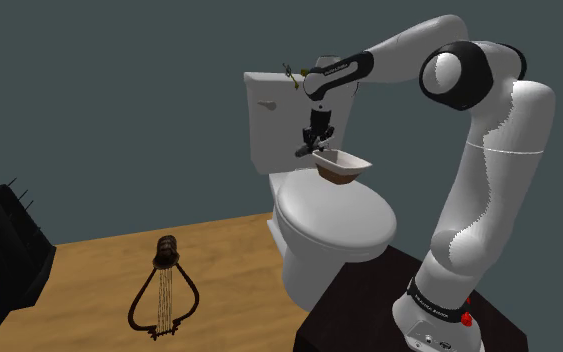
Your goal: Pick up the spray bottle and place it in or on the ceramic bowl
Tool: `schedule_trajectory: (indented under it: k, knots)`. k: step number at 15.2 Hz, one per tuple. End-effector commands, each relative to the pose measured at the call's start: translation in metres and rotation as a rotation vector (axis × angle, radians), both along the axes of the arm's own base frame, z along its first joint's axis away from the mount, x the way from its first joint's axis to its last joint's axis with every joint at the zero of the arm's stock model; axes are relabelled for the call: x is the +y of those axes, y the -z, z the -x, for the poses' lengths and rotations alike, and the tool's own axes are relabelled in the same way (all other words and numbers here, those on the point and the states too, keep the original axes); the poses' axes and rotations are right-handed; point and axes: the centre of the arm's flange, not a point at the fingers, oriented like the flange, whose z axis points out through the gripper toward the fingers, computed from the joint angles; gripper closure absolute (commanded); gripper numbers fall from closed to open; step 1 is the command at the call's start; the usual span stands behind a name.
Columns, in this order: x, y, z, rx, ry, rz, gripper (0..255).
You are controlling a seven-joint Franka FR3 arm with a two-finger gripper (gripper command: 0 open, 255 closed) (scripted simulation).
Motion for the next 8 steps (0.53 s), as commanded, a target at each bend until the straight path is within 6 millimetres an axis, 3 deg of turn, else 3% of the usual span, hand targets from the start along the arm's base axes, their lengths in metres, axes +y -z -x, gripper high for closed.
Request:
schedule_trajectory:
  k: [1,8]
  knots:
    - [-0.026,-0.003,0.016,-0.001,0.003,0.002,255]
    - [-0.103,-0.003,0.067,-0.001,0.003,0.002,255]
